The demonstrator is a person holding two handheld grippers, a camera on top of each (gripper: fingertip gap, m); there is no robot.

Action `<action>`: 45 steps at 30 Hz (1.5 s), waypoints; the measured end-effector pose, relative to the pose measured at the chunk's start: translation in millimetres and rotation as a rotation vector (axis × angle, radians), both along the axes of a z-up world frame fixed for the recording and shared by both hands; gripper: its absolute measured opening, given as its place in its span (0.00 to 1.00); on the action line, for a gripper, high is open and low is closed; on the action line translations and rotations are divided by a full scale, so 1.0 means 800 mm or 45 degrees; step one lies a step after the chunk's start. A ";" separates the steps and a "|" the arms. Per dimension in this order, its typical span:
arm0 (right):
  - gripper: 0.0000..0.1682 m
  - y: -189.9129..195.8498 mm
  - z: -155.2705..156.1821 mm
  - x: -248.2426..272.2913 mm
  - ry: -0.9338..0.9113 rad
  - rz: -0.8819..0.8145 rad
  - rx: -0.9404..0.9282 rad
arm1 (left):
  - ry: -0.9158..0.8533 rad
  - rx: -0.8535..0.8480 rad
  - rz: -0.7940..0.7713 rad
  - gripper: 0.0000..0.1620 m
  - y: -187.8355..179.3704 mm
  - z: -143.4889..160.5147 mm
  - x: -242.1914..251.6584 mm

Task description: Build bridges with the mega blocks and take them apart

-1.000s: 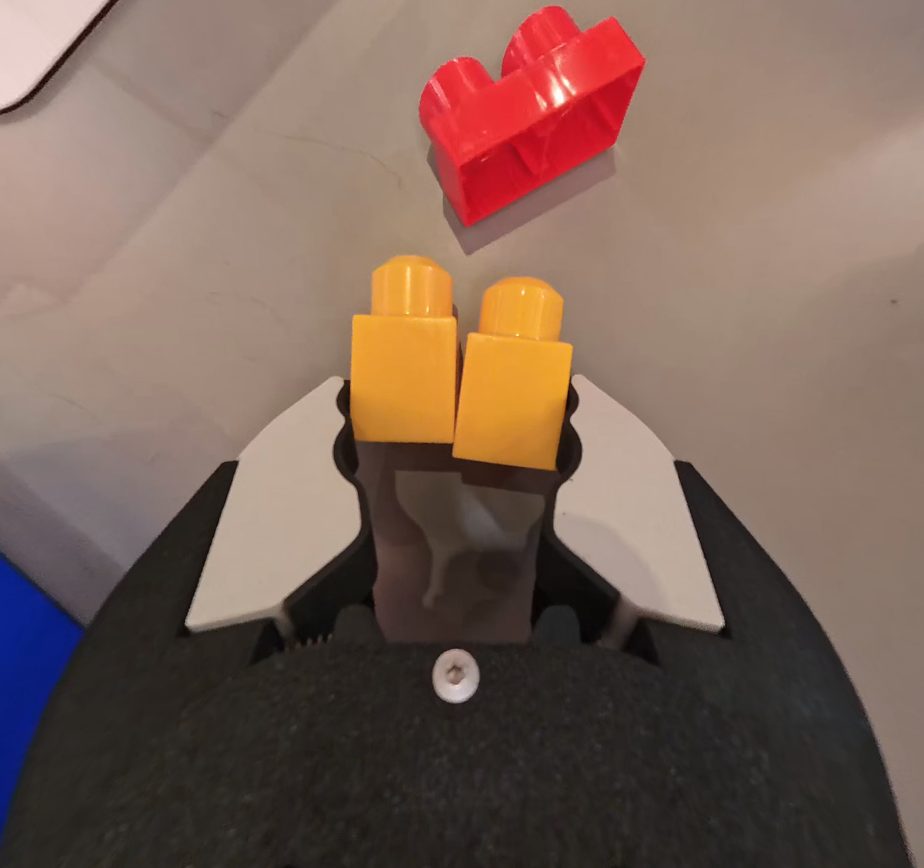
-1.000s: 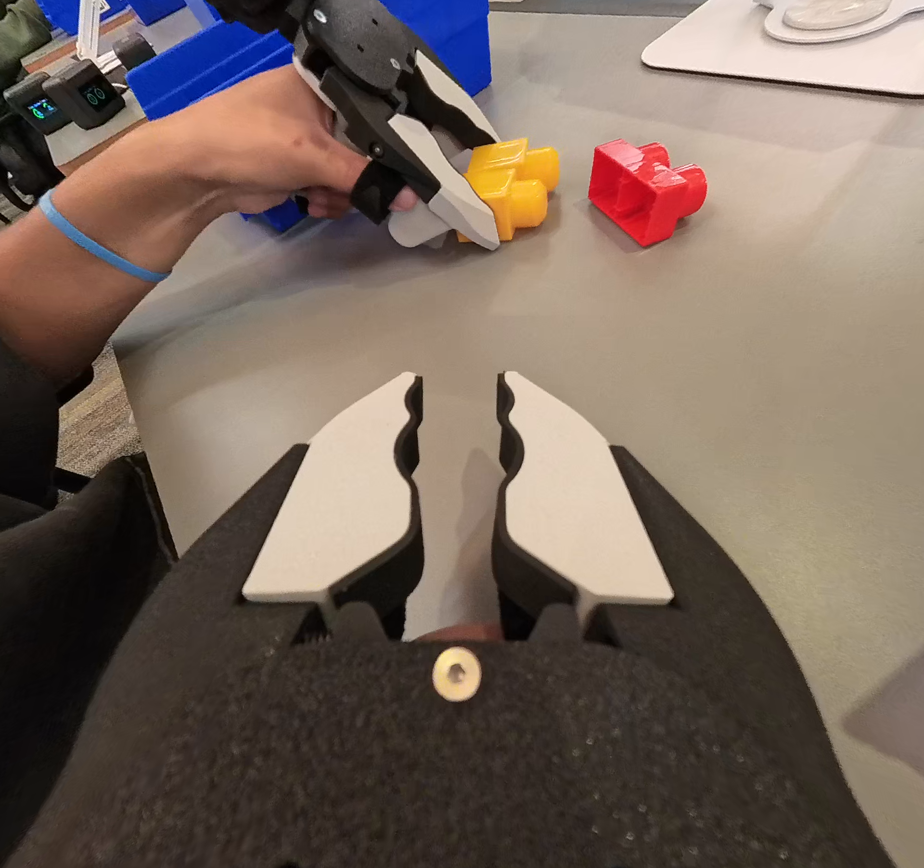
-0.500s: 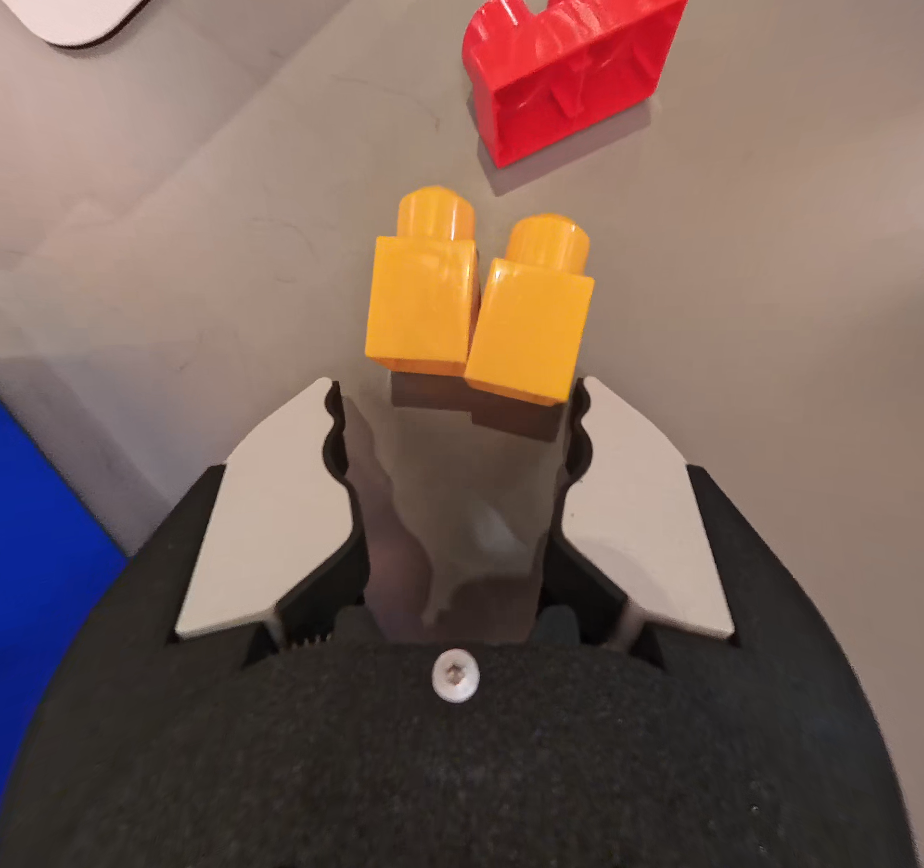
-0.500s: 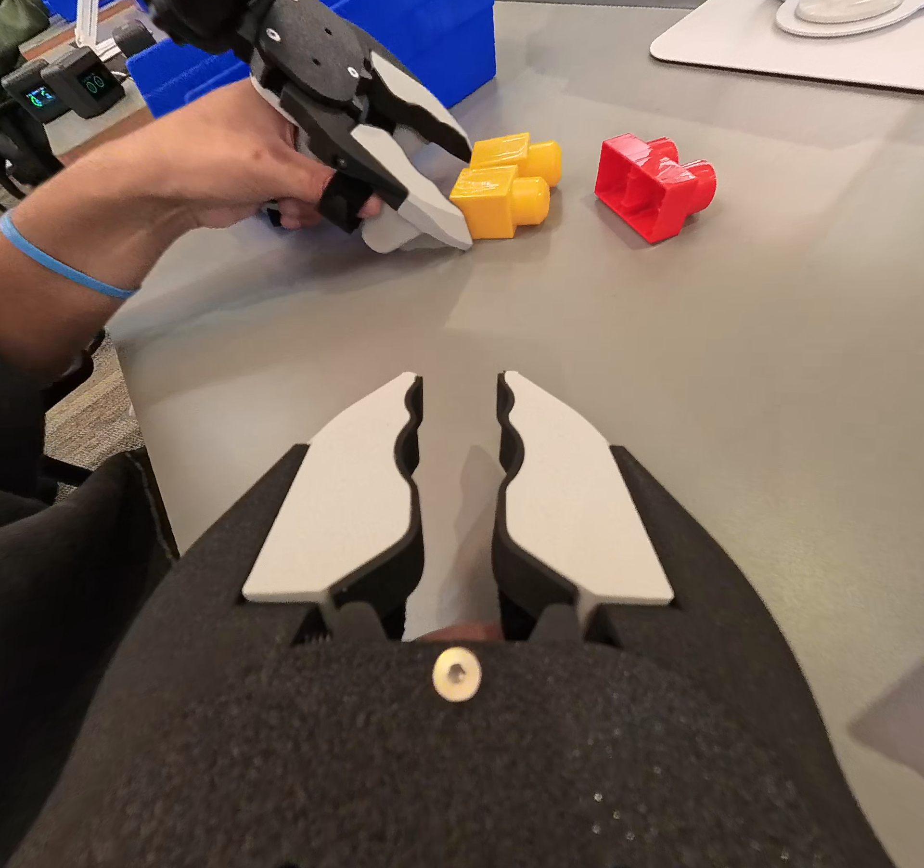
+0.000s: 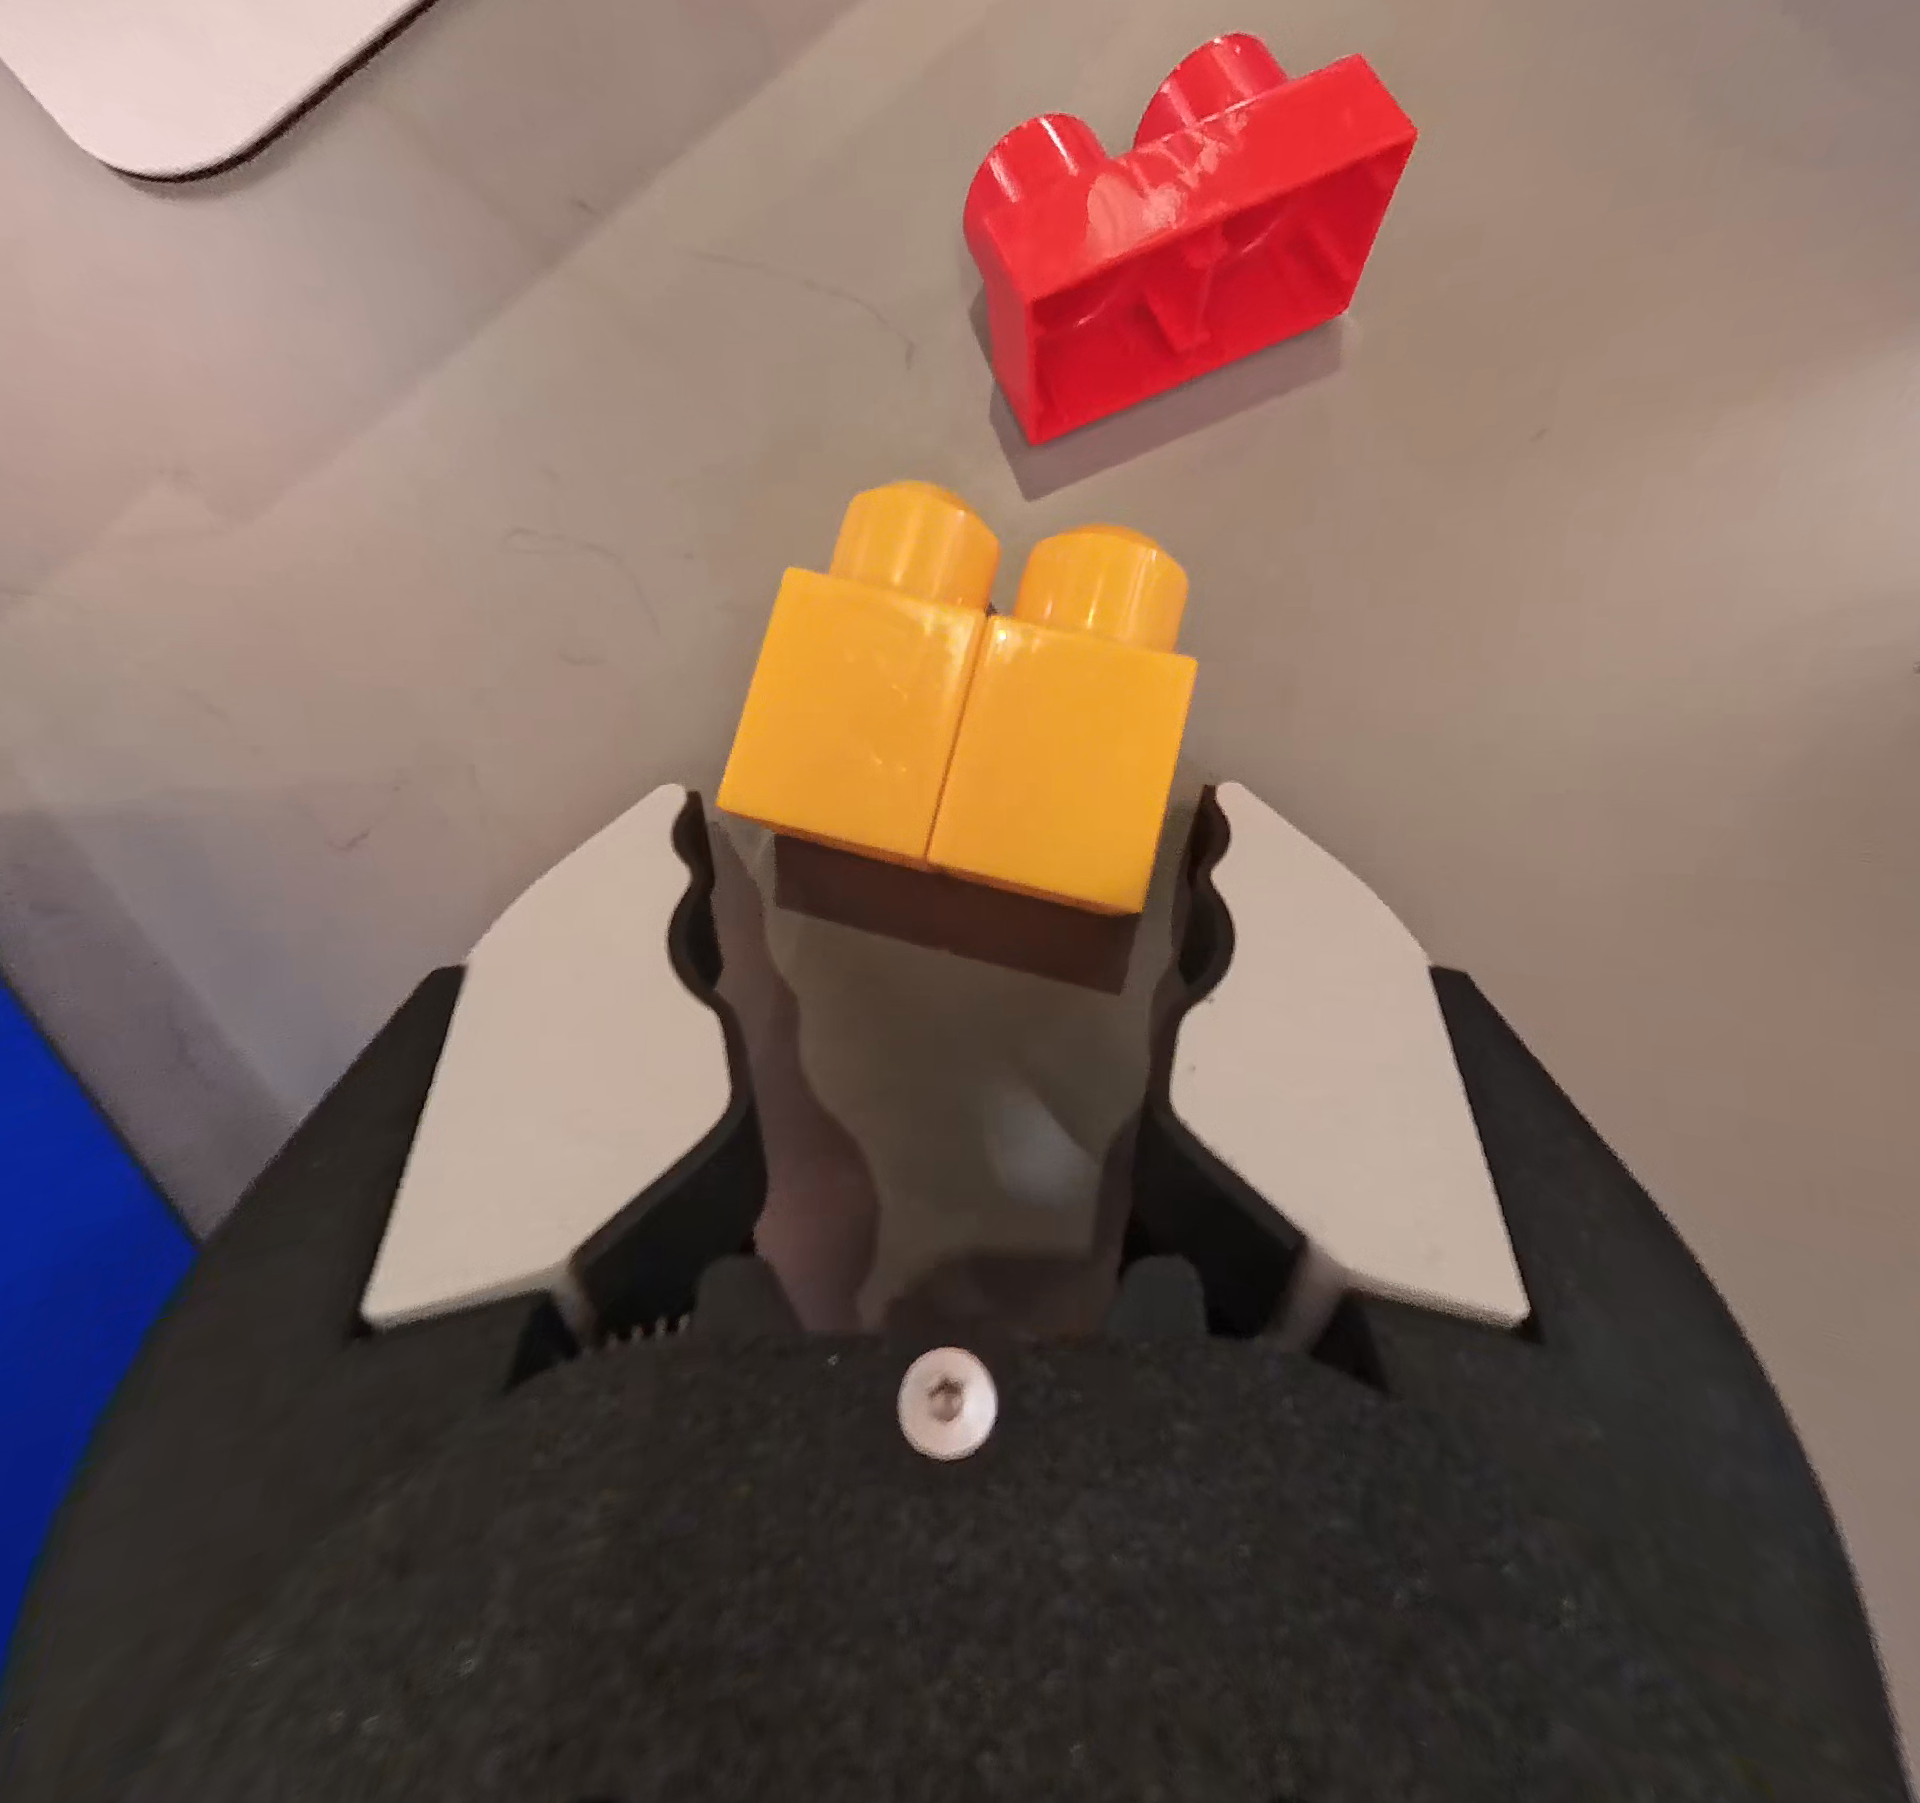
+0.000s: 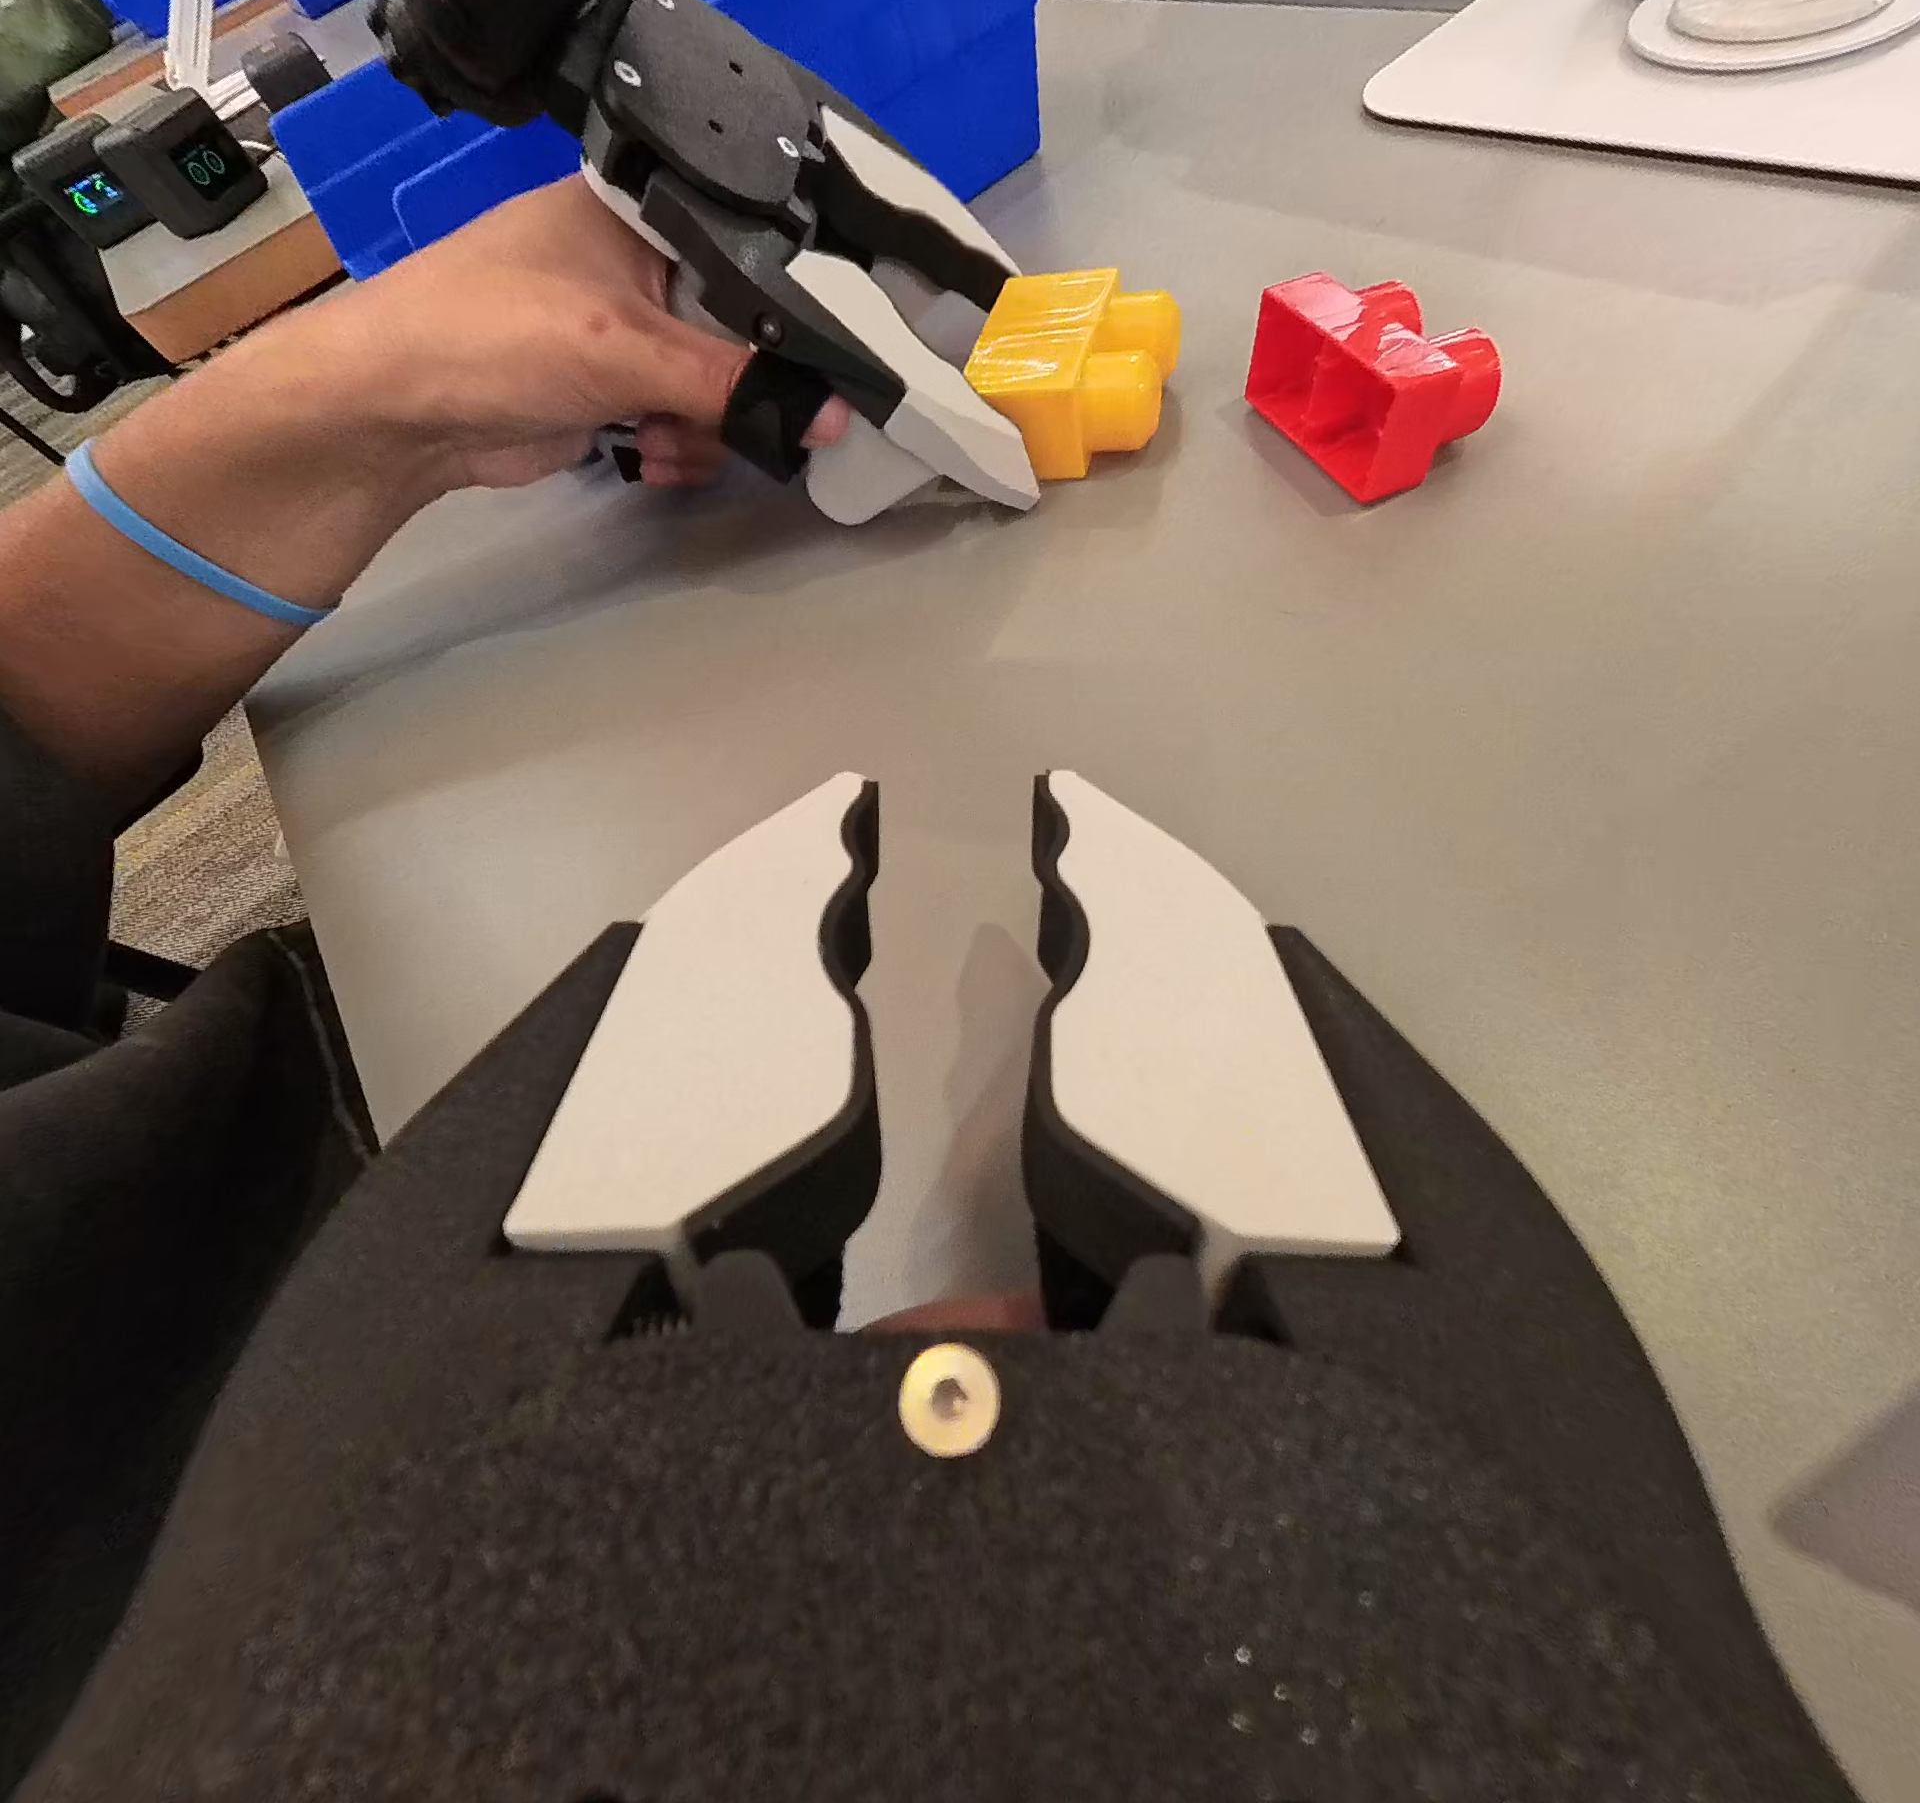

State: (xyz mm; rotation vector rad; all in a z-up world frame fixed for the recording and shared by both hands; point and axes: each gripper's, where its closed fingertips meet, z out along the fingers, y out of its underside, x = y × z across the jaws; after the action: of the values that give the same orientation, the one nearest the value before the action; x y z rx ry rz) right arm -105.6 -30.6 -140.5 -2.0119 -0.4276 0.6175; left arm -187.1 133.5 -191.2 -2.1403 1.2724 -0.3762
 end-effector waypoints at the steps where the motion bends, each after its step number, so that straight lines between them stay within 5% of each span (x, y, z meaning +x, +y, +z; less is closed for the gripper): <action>1: 0.17 0.000 0.000 0.000 -0.001 0.002 -0.001 | 0.002 0.008 -0.005 0.54 0.000 0.001 0.000; 29: 0.17 -0.002 -0.002 -0.004 -0.014 0.019 -0.009 | -0.090 0.039 -0.132 0.47 -0.002 0.003 0.009; 39: 0.17 0.001 0.000 -0.001 0.002 -0.002 -0.003 | -0.372 0.344 -0.131 0.47 -0.038 0.090 -0.013; 45: 0.20 0.013 0.012 0.005 0.114 -0.049 -0.052 | -0.487 0.334 -0.122 0.47 -0.097 0.098 -0.034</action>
State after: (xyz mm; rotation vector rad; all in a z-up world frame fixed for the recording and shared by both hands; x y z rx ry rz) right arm -101.5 -19.9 -130.5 -2.0178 -0.3238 0.6948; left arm -214.4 55.6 -112.9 -1.6938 1.1338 -0.5925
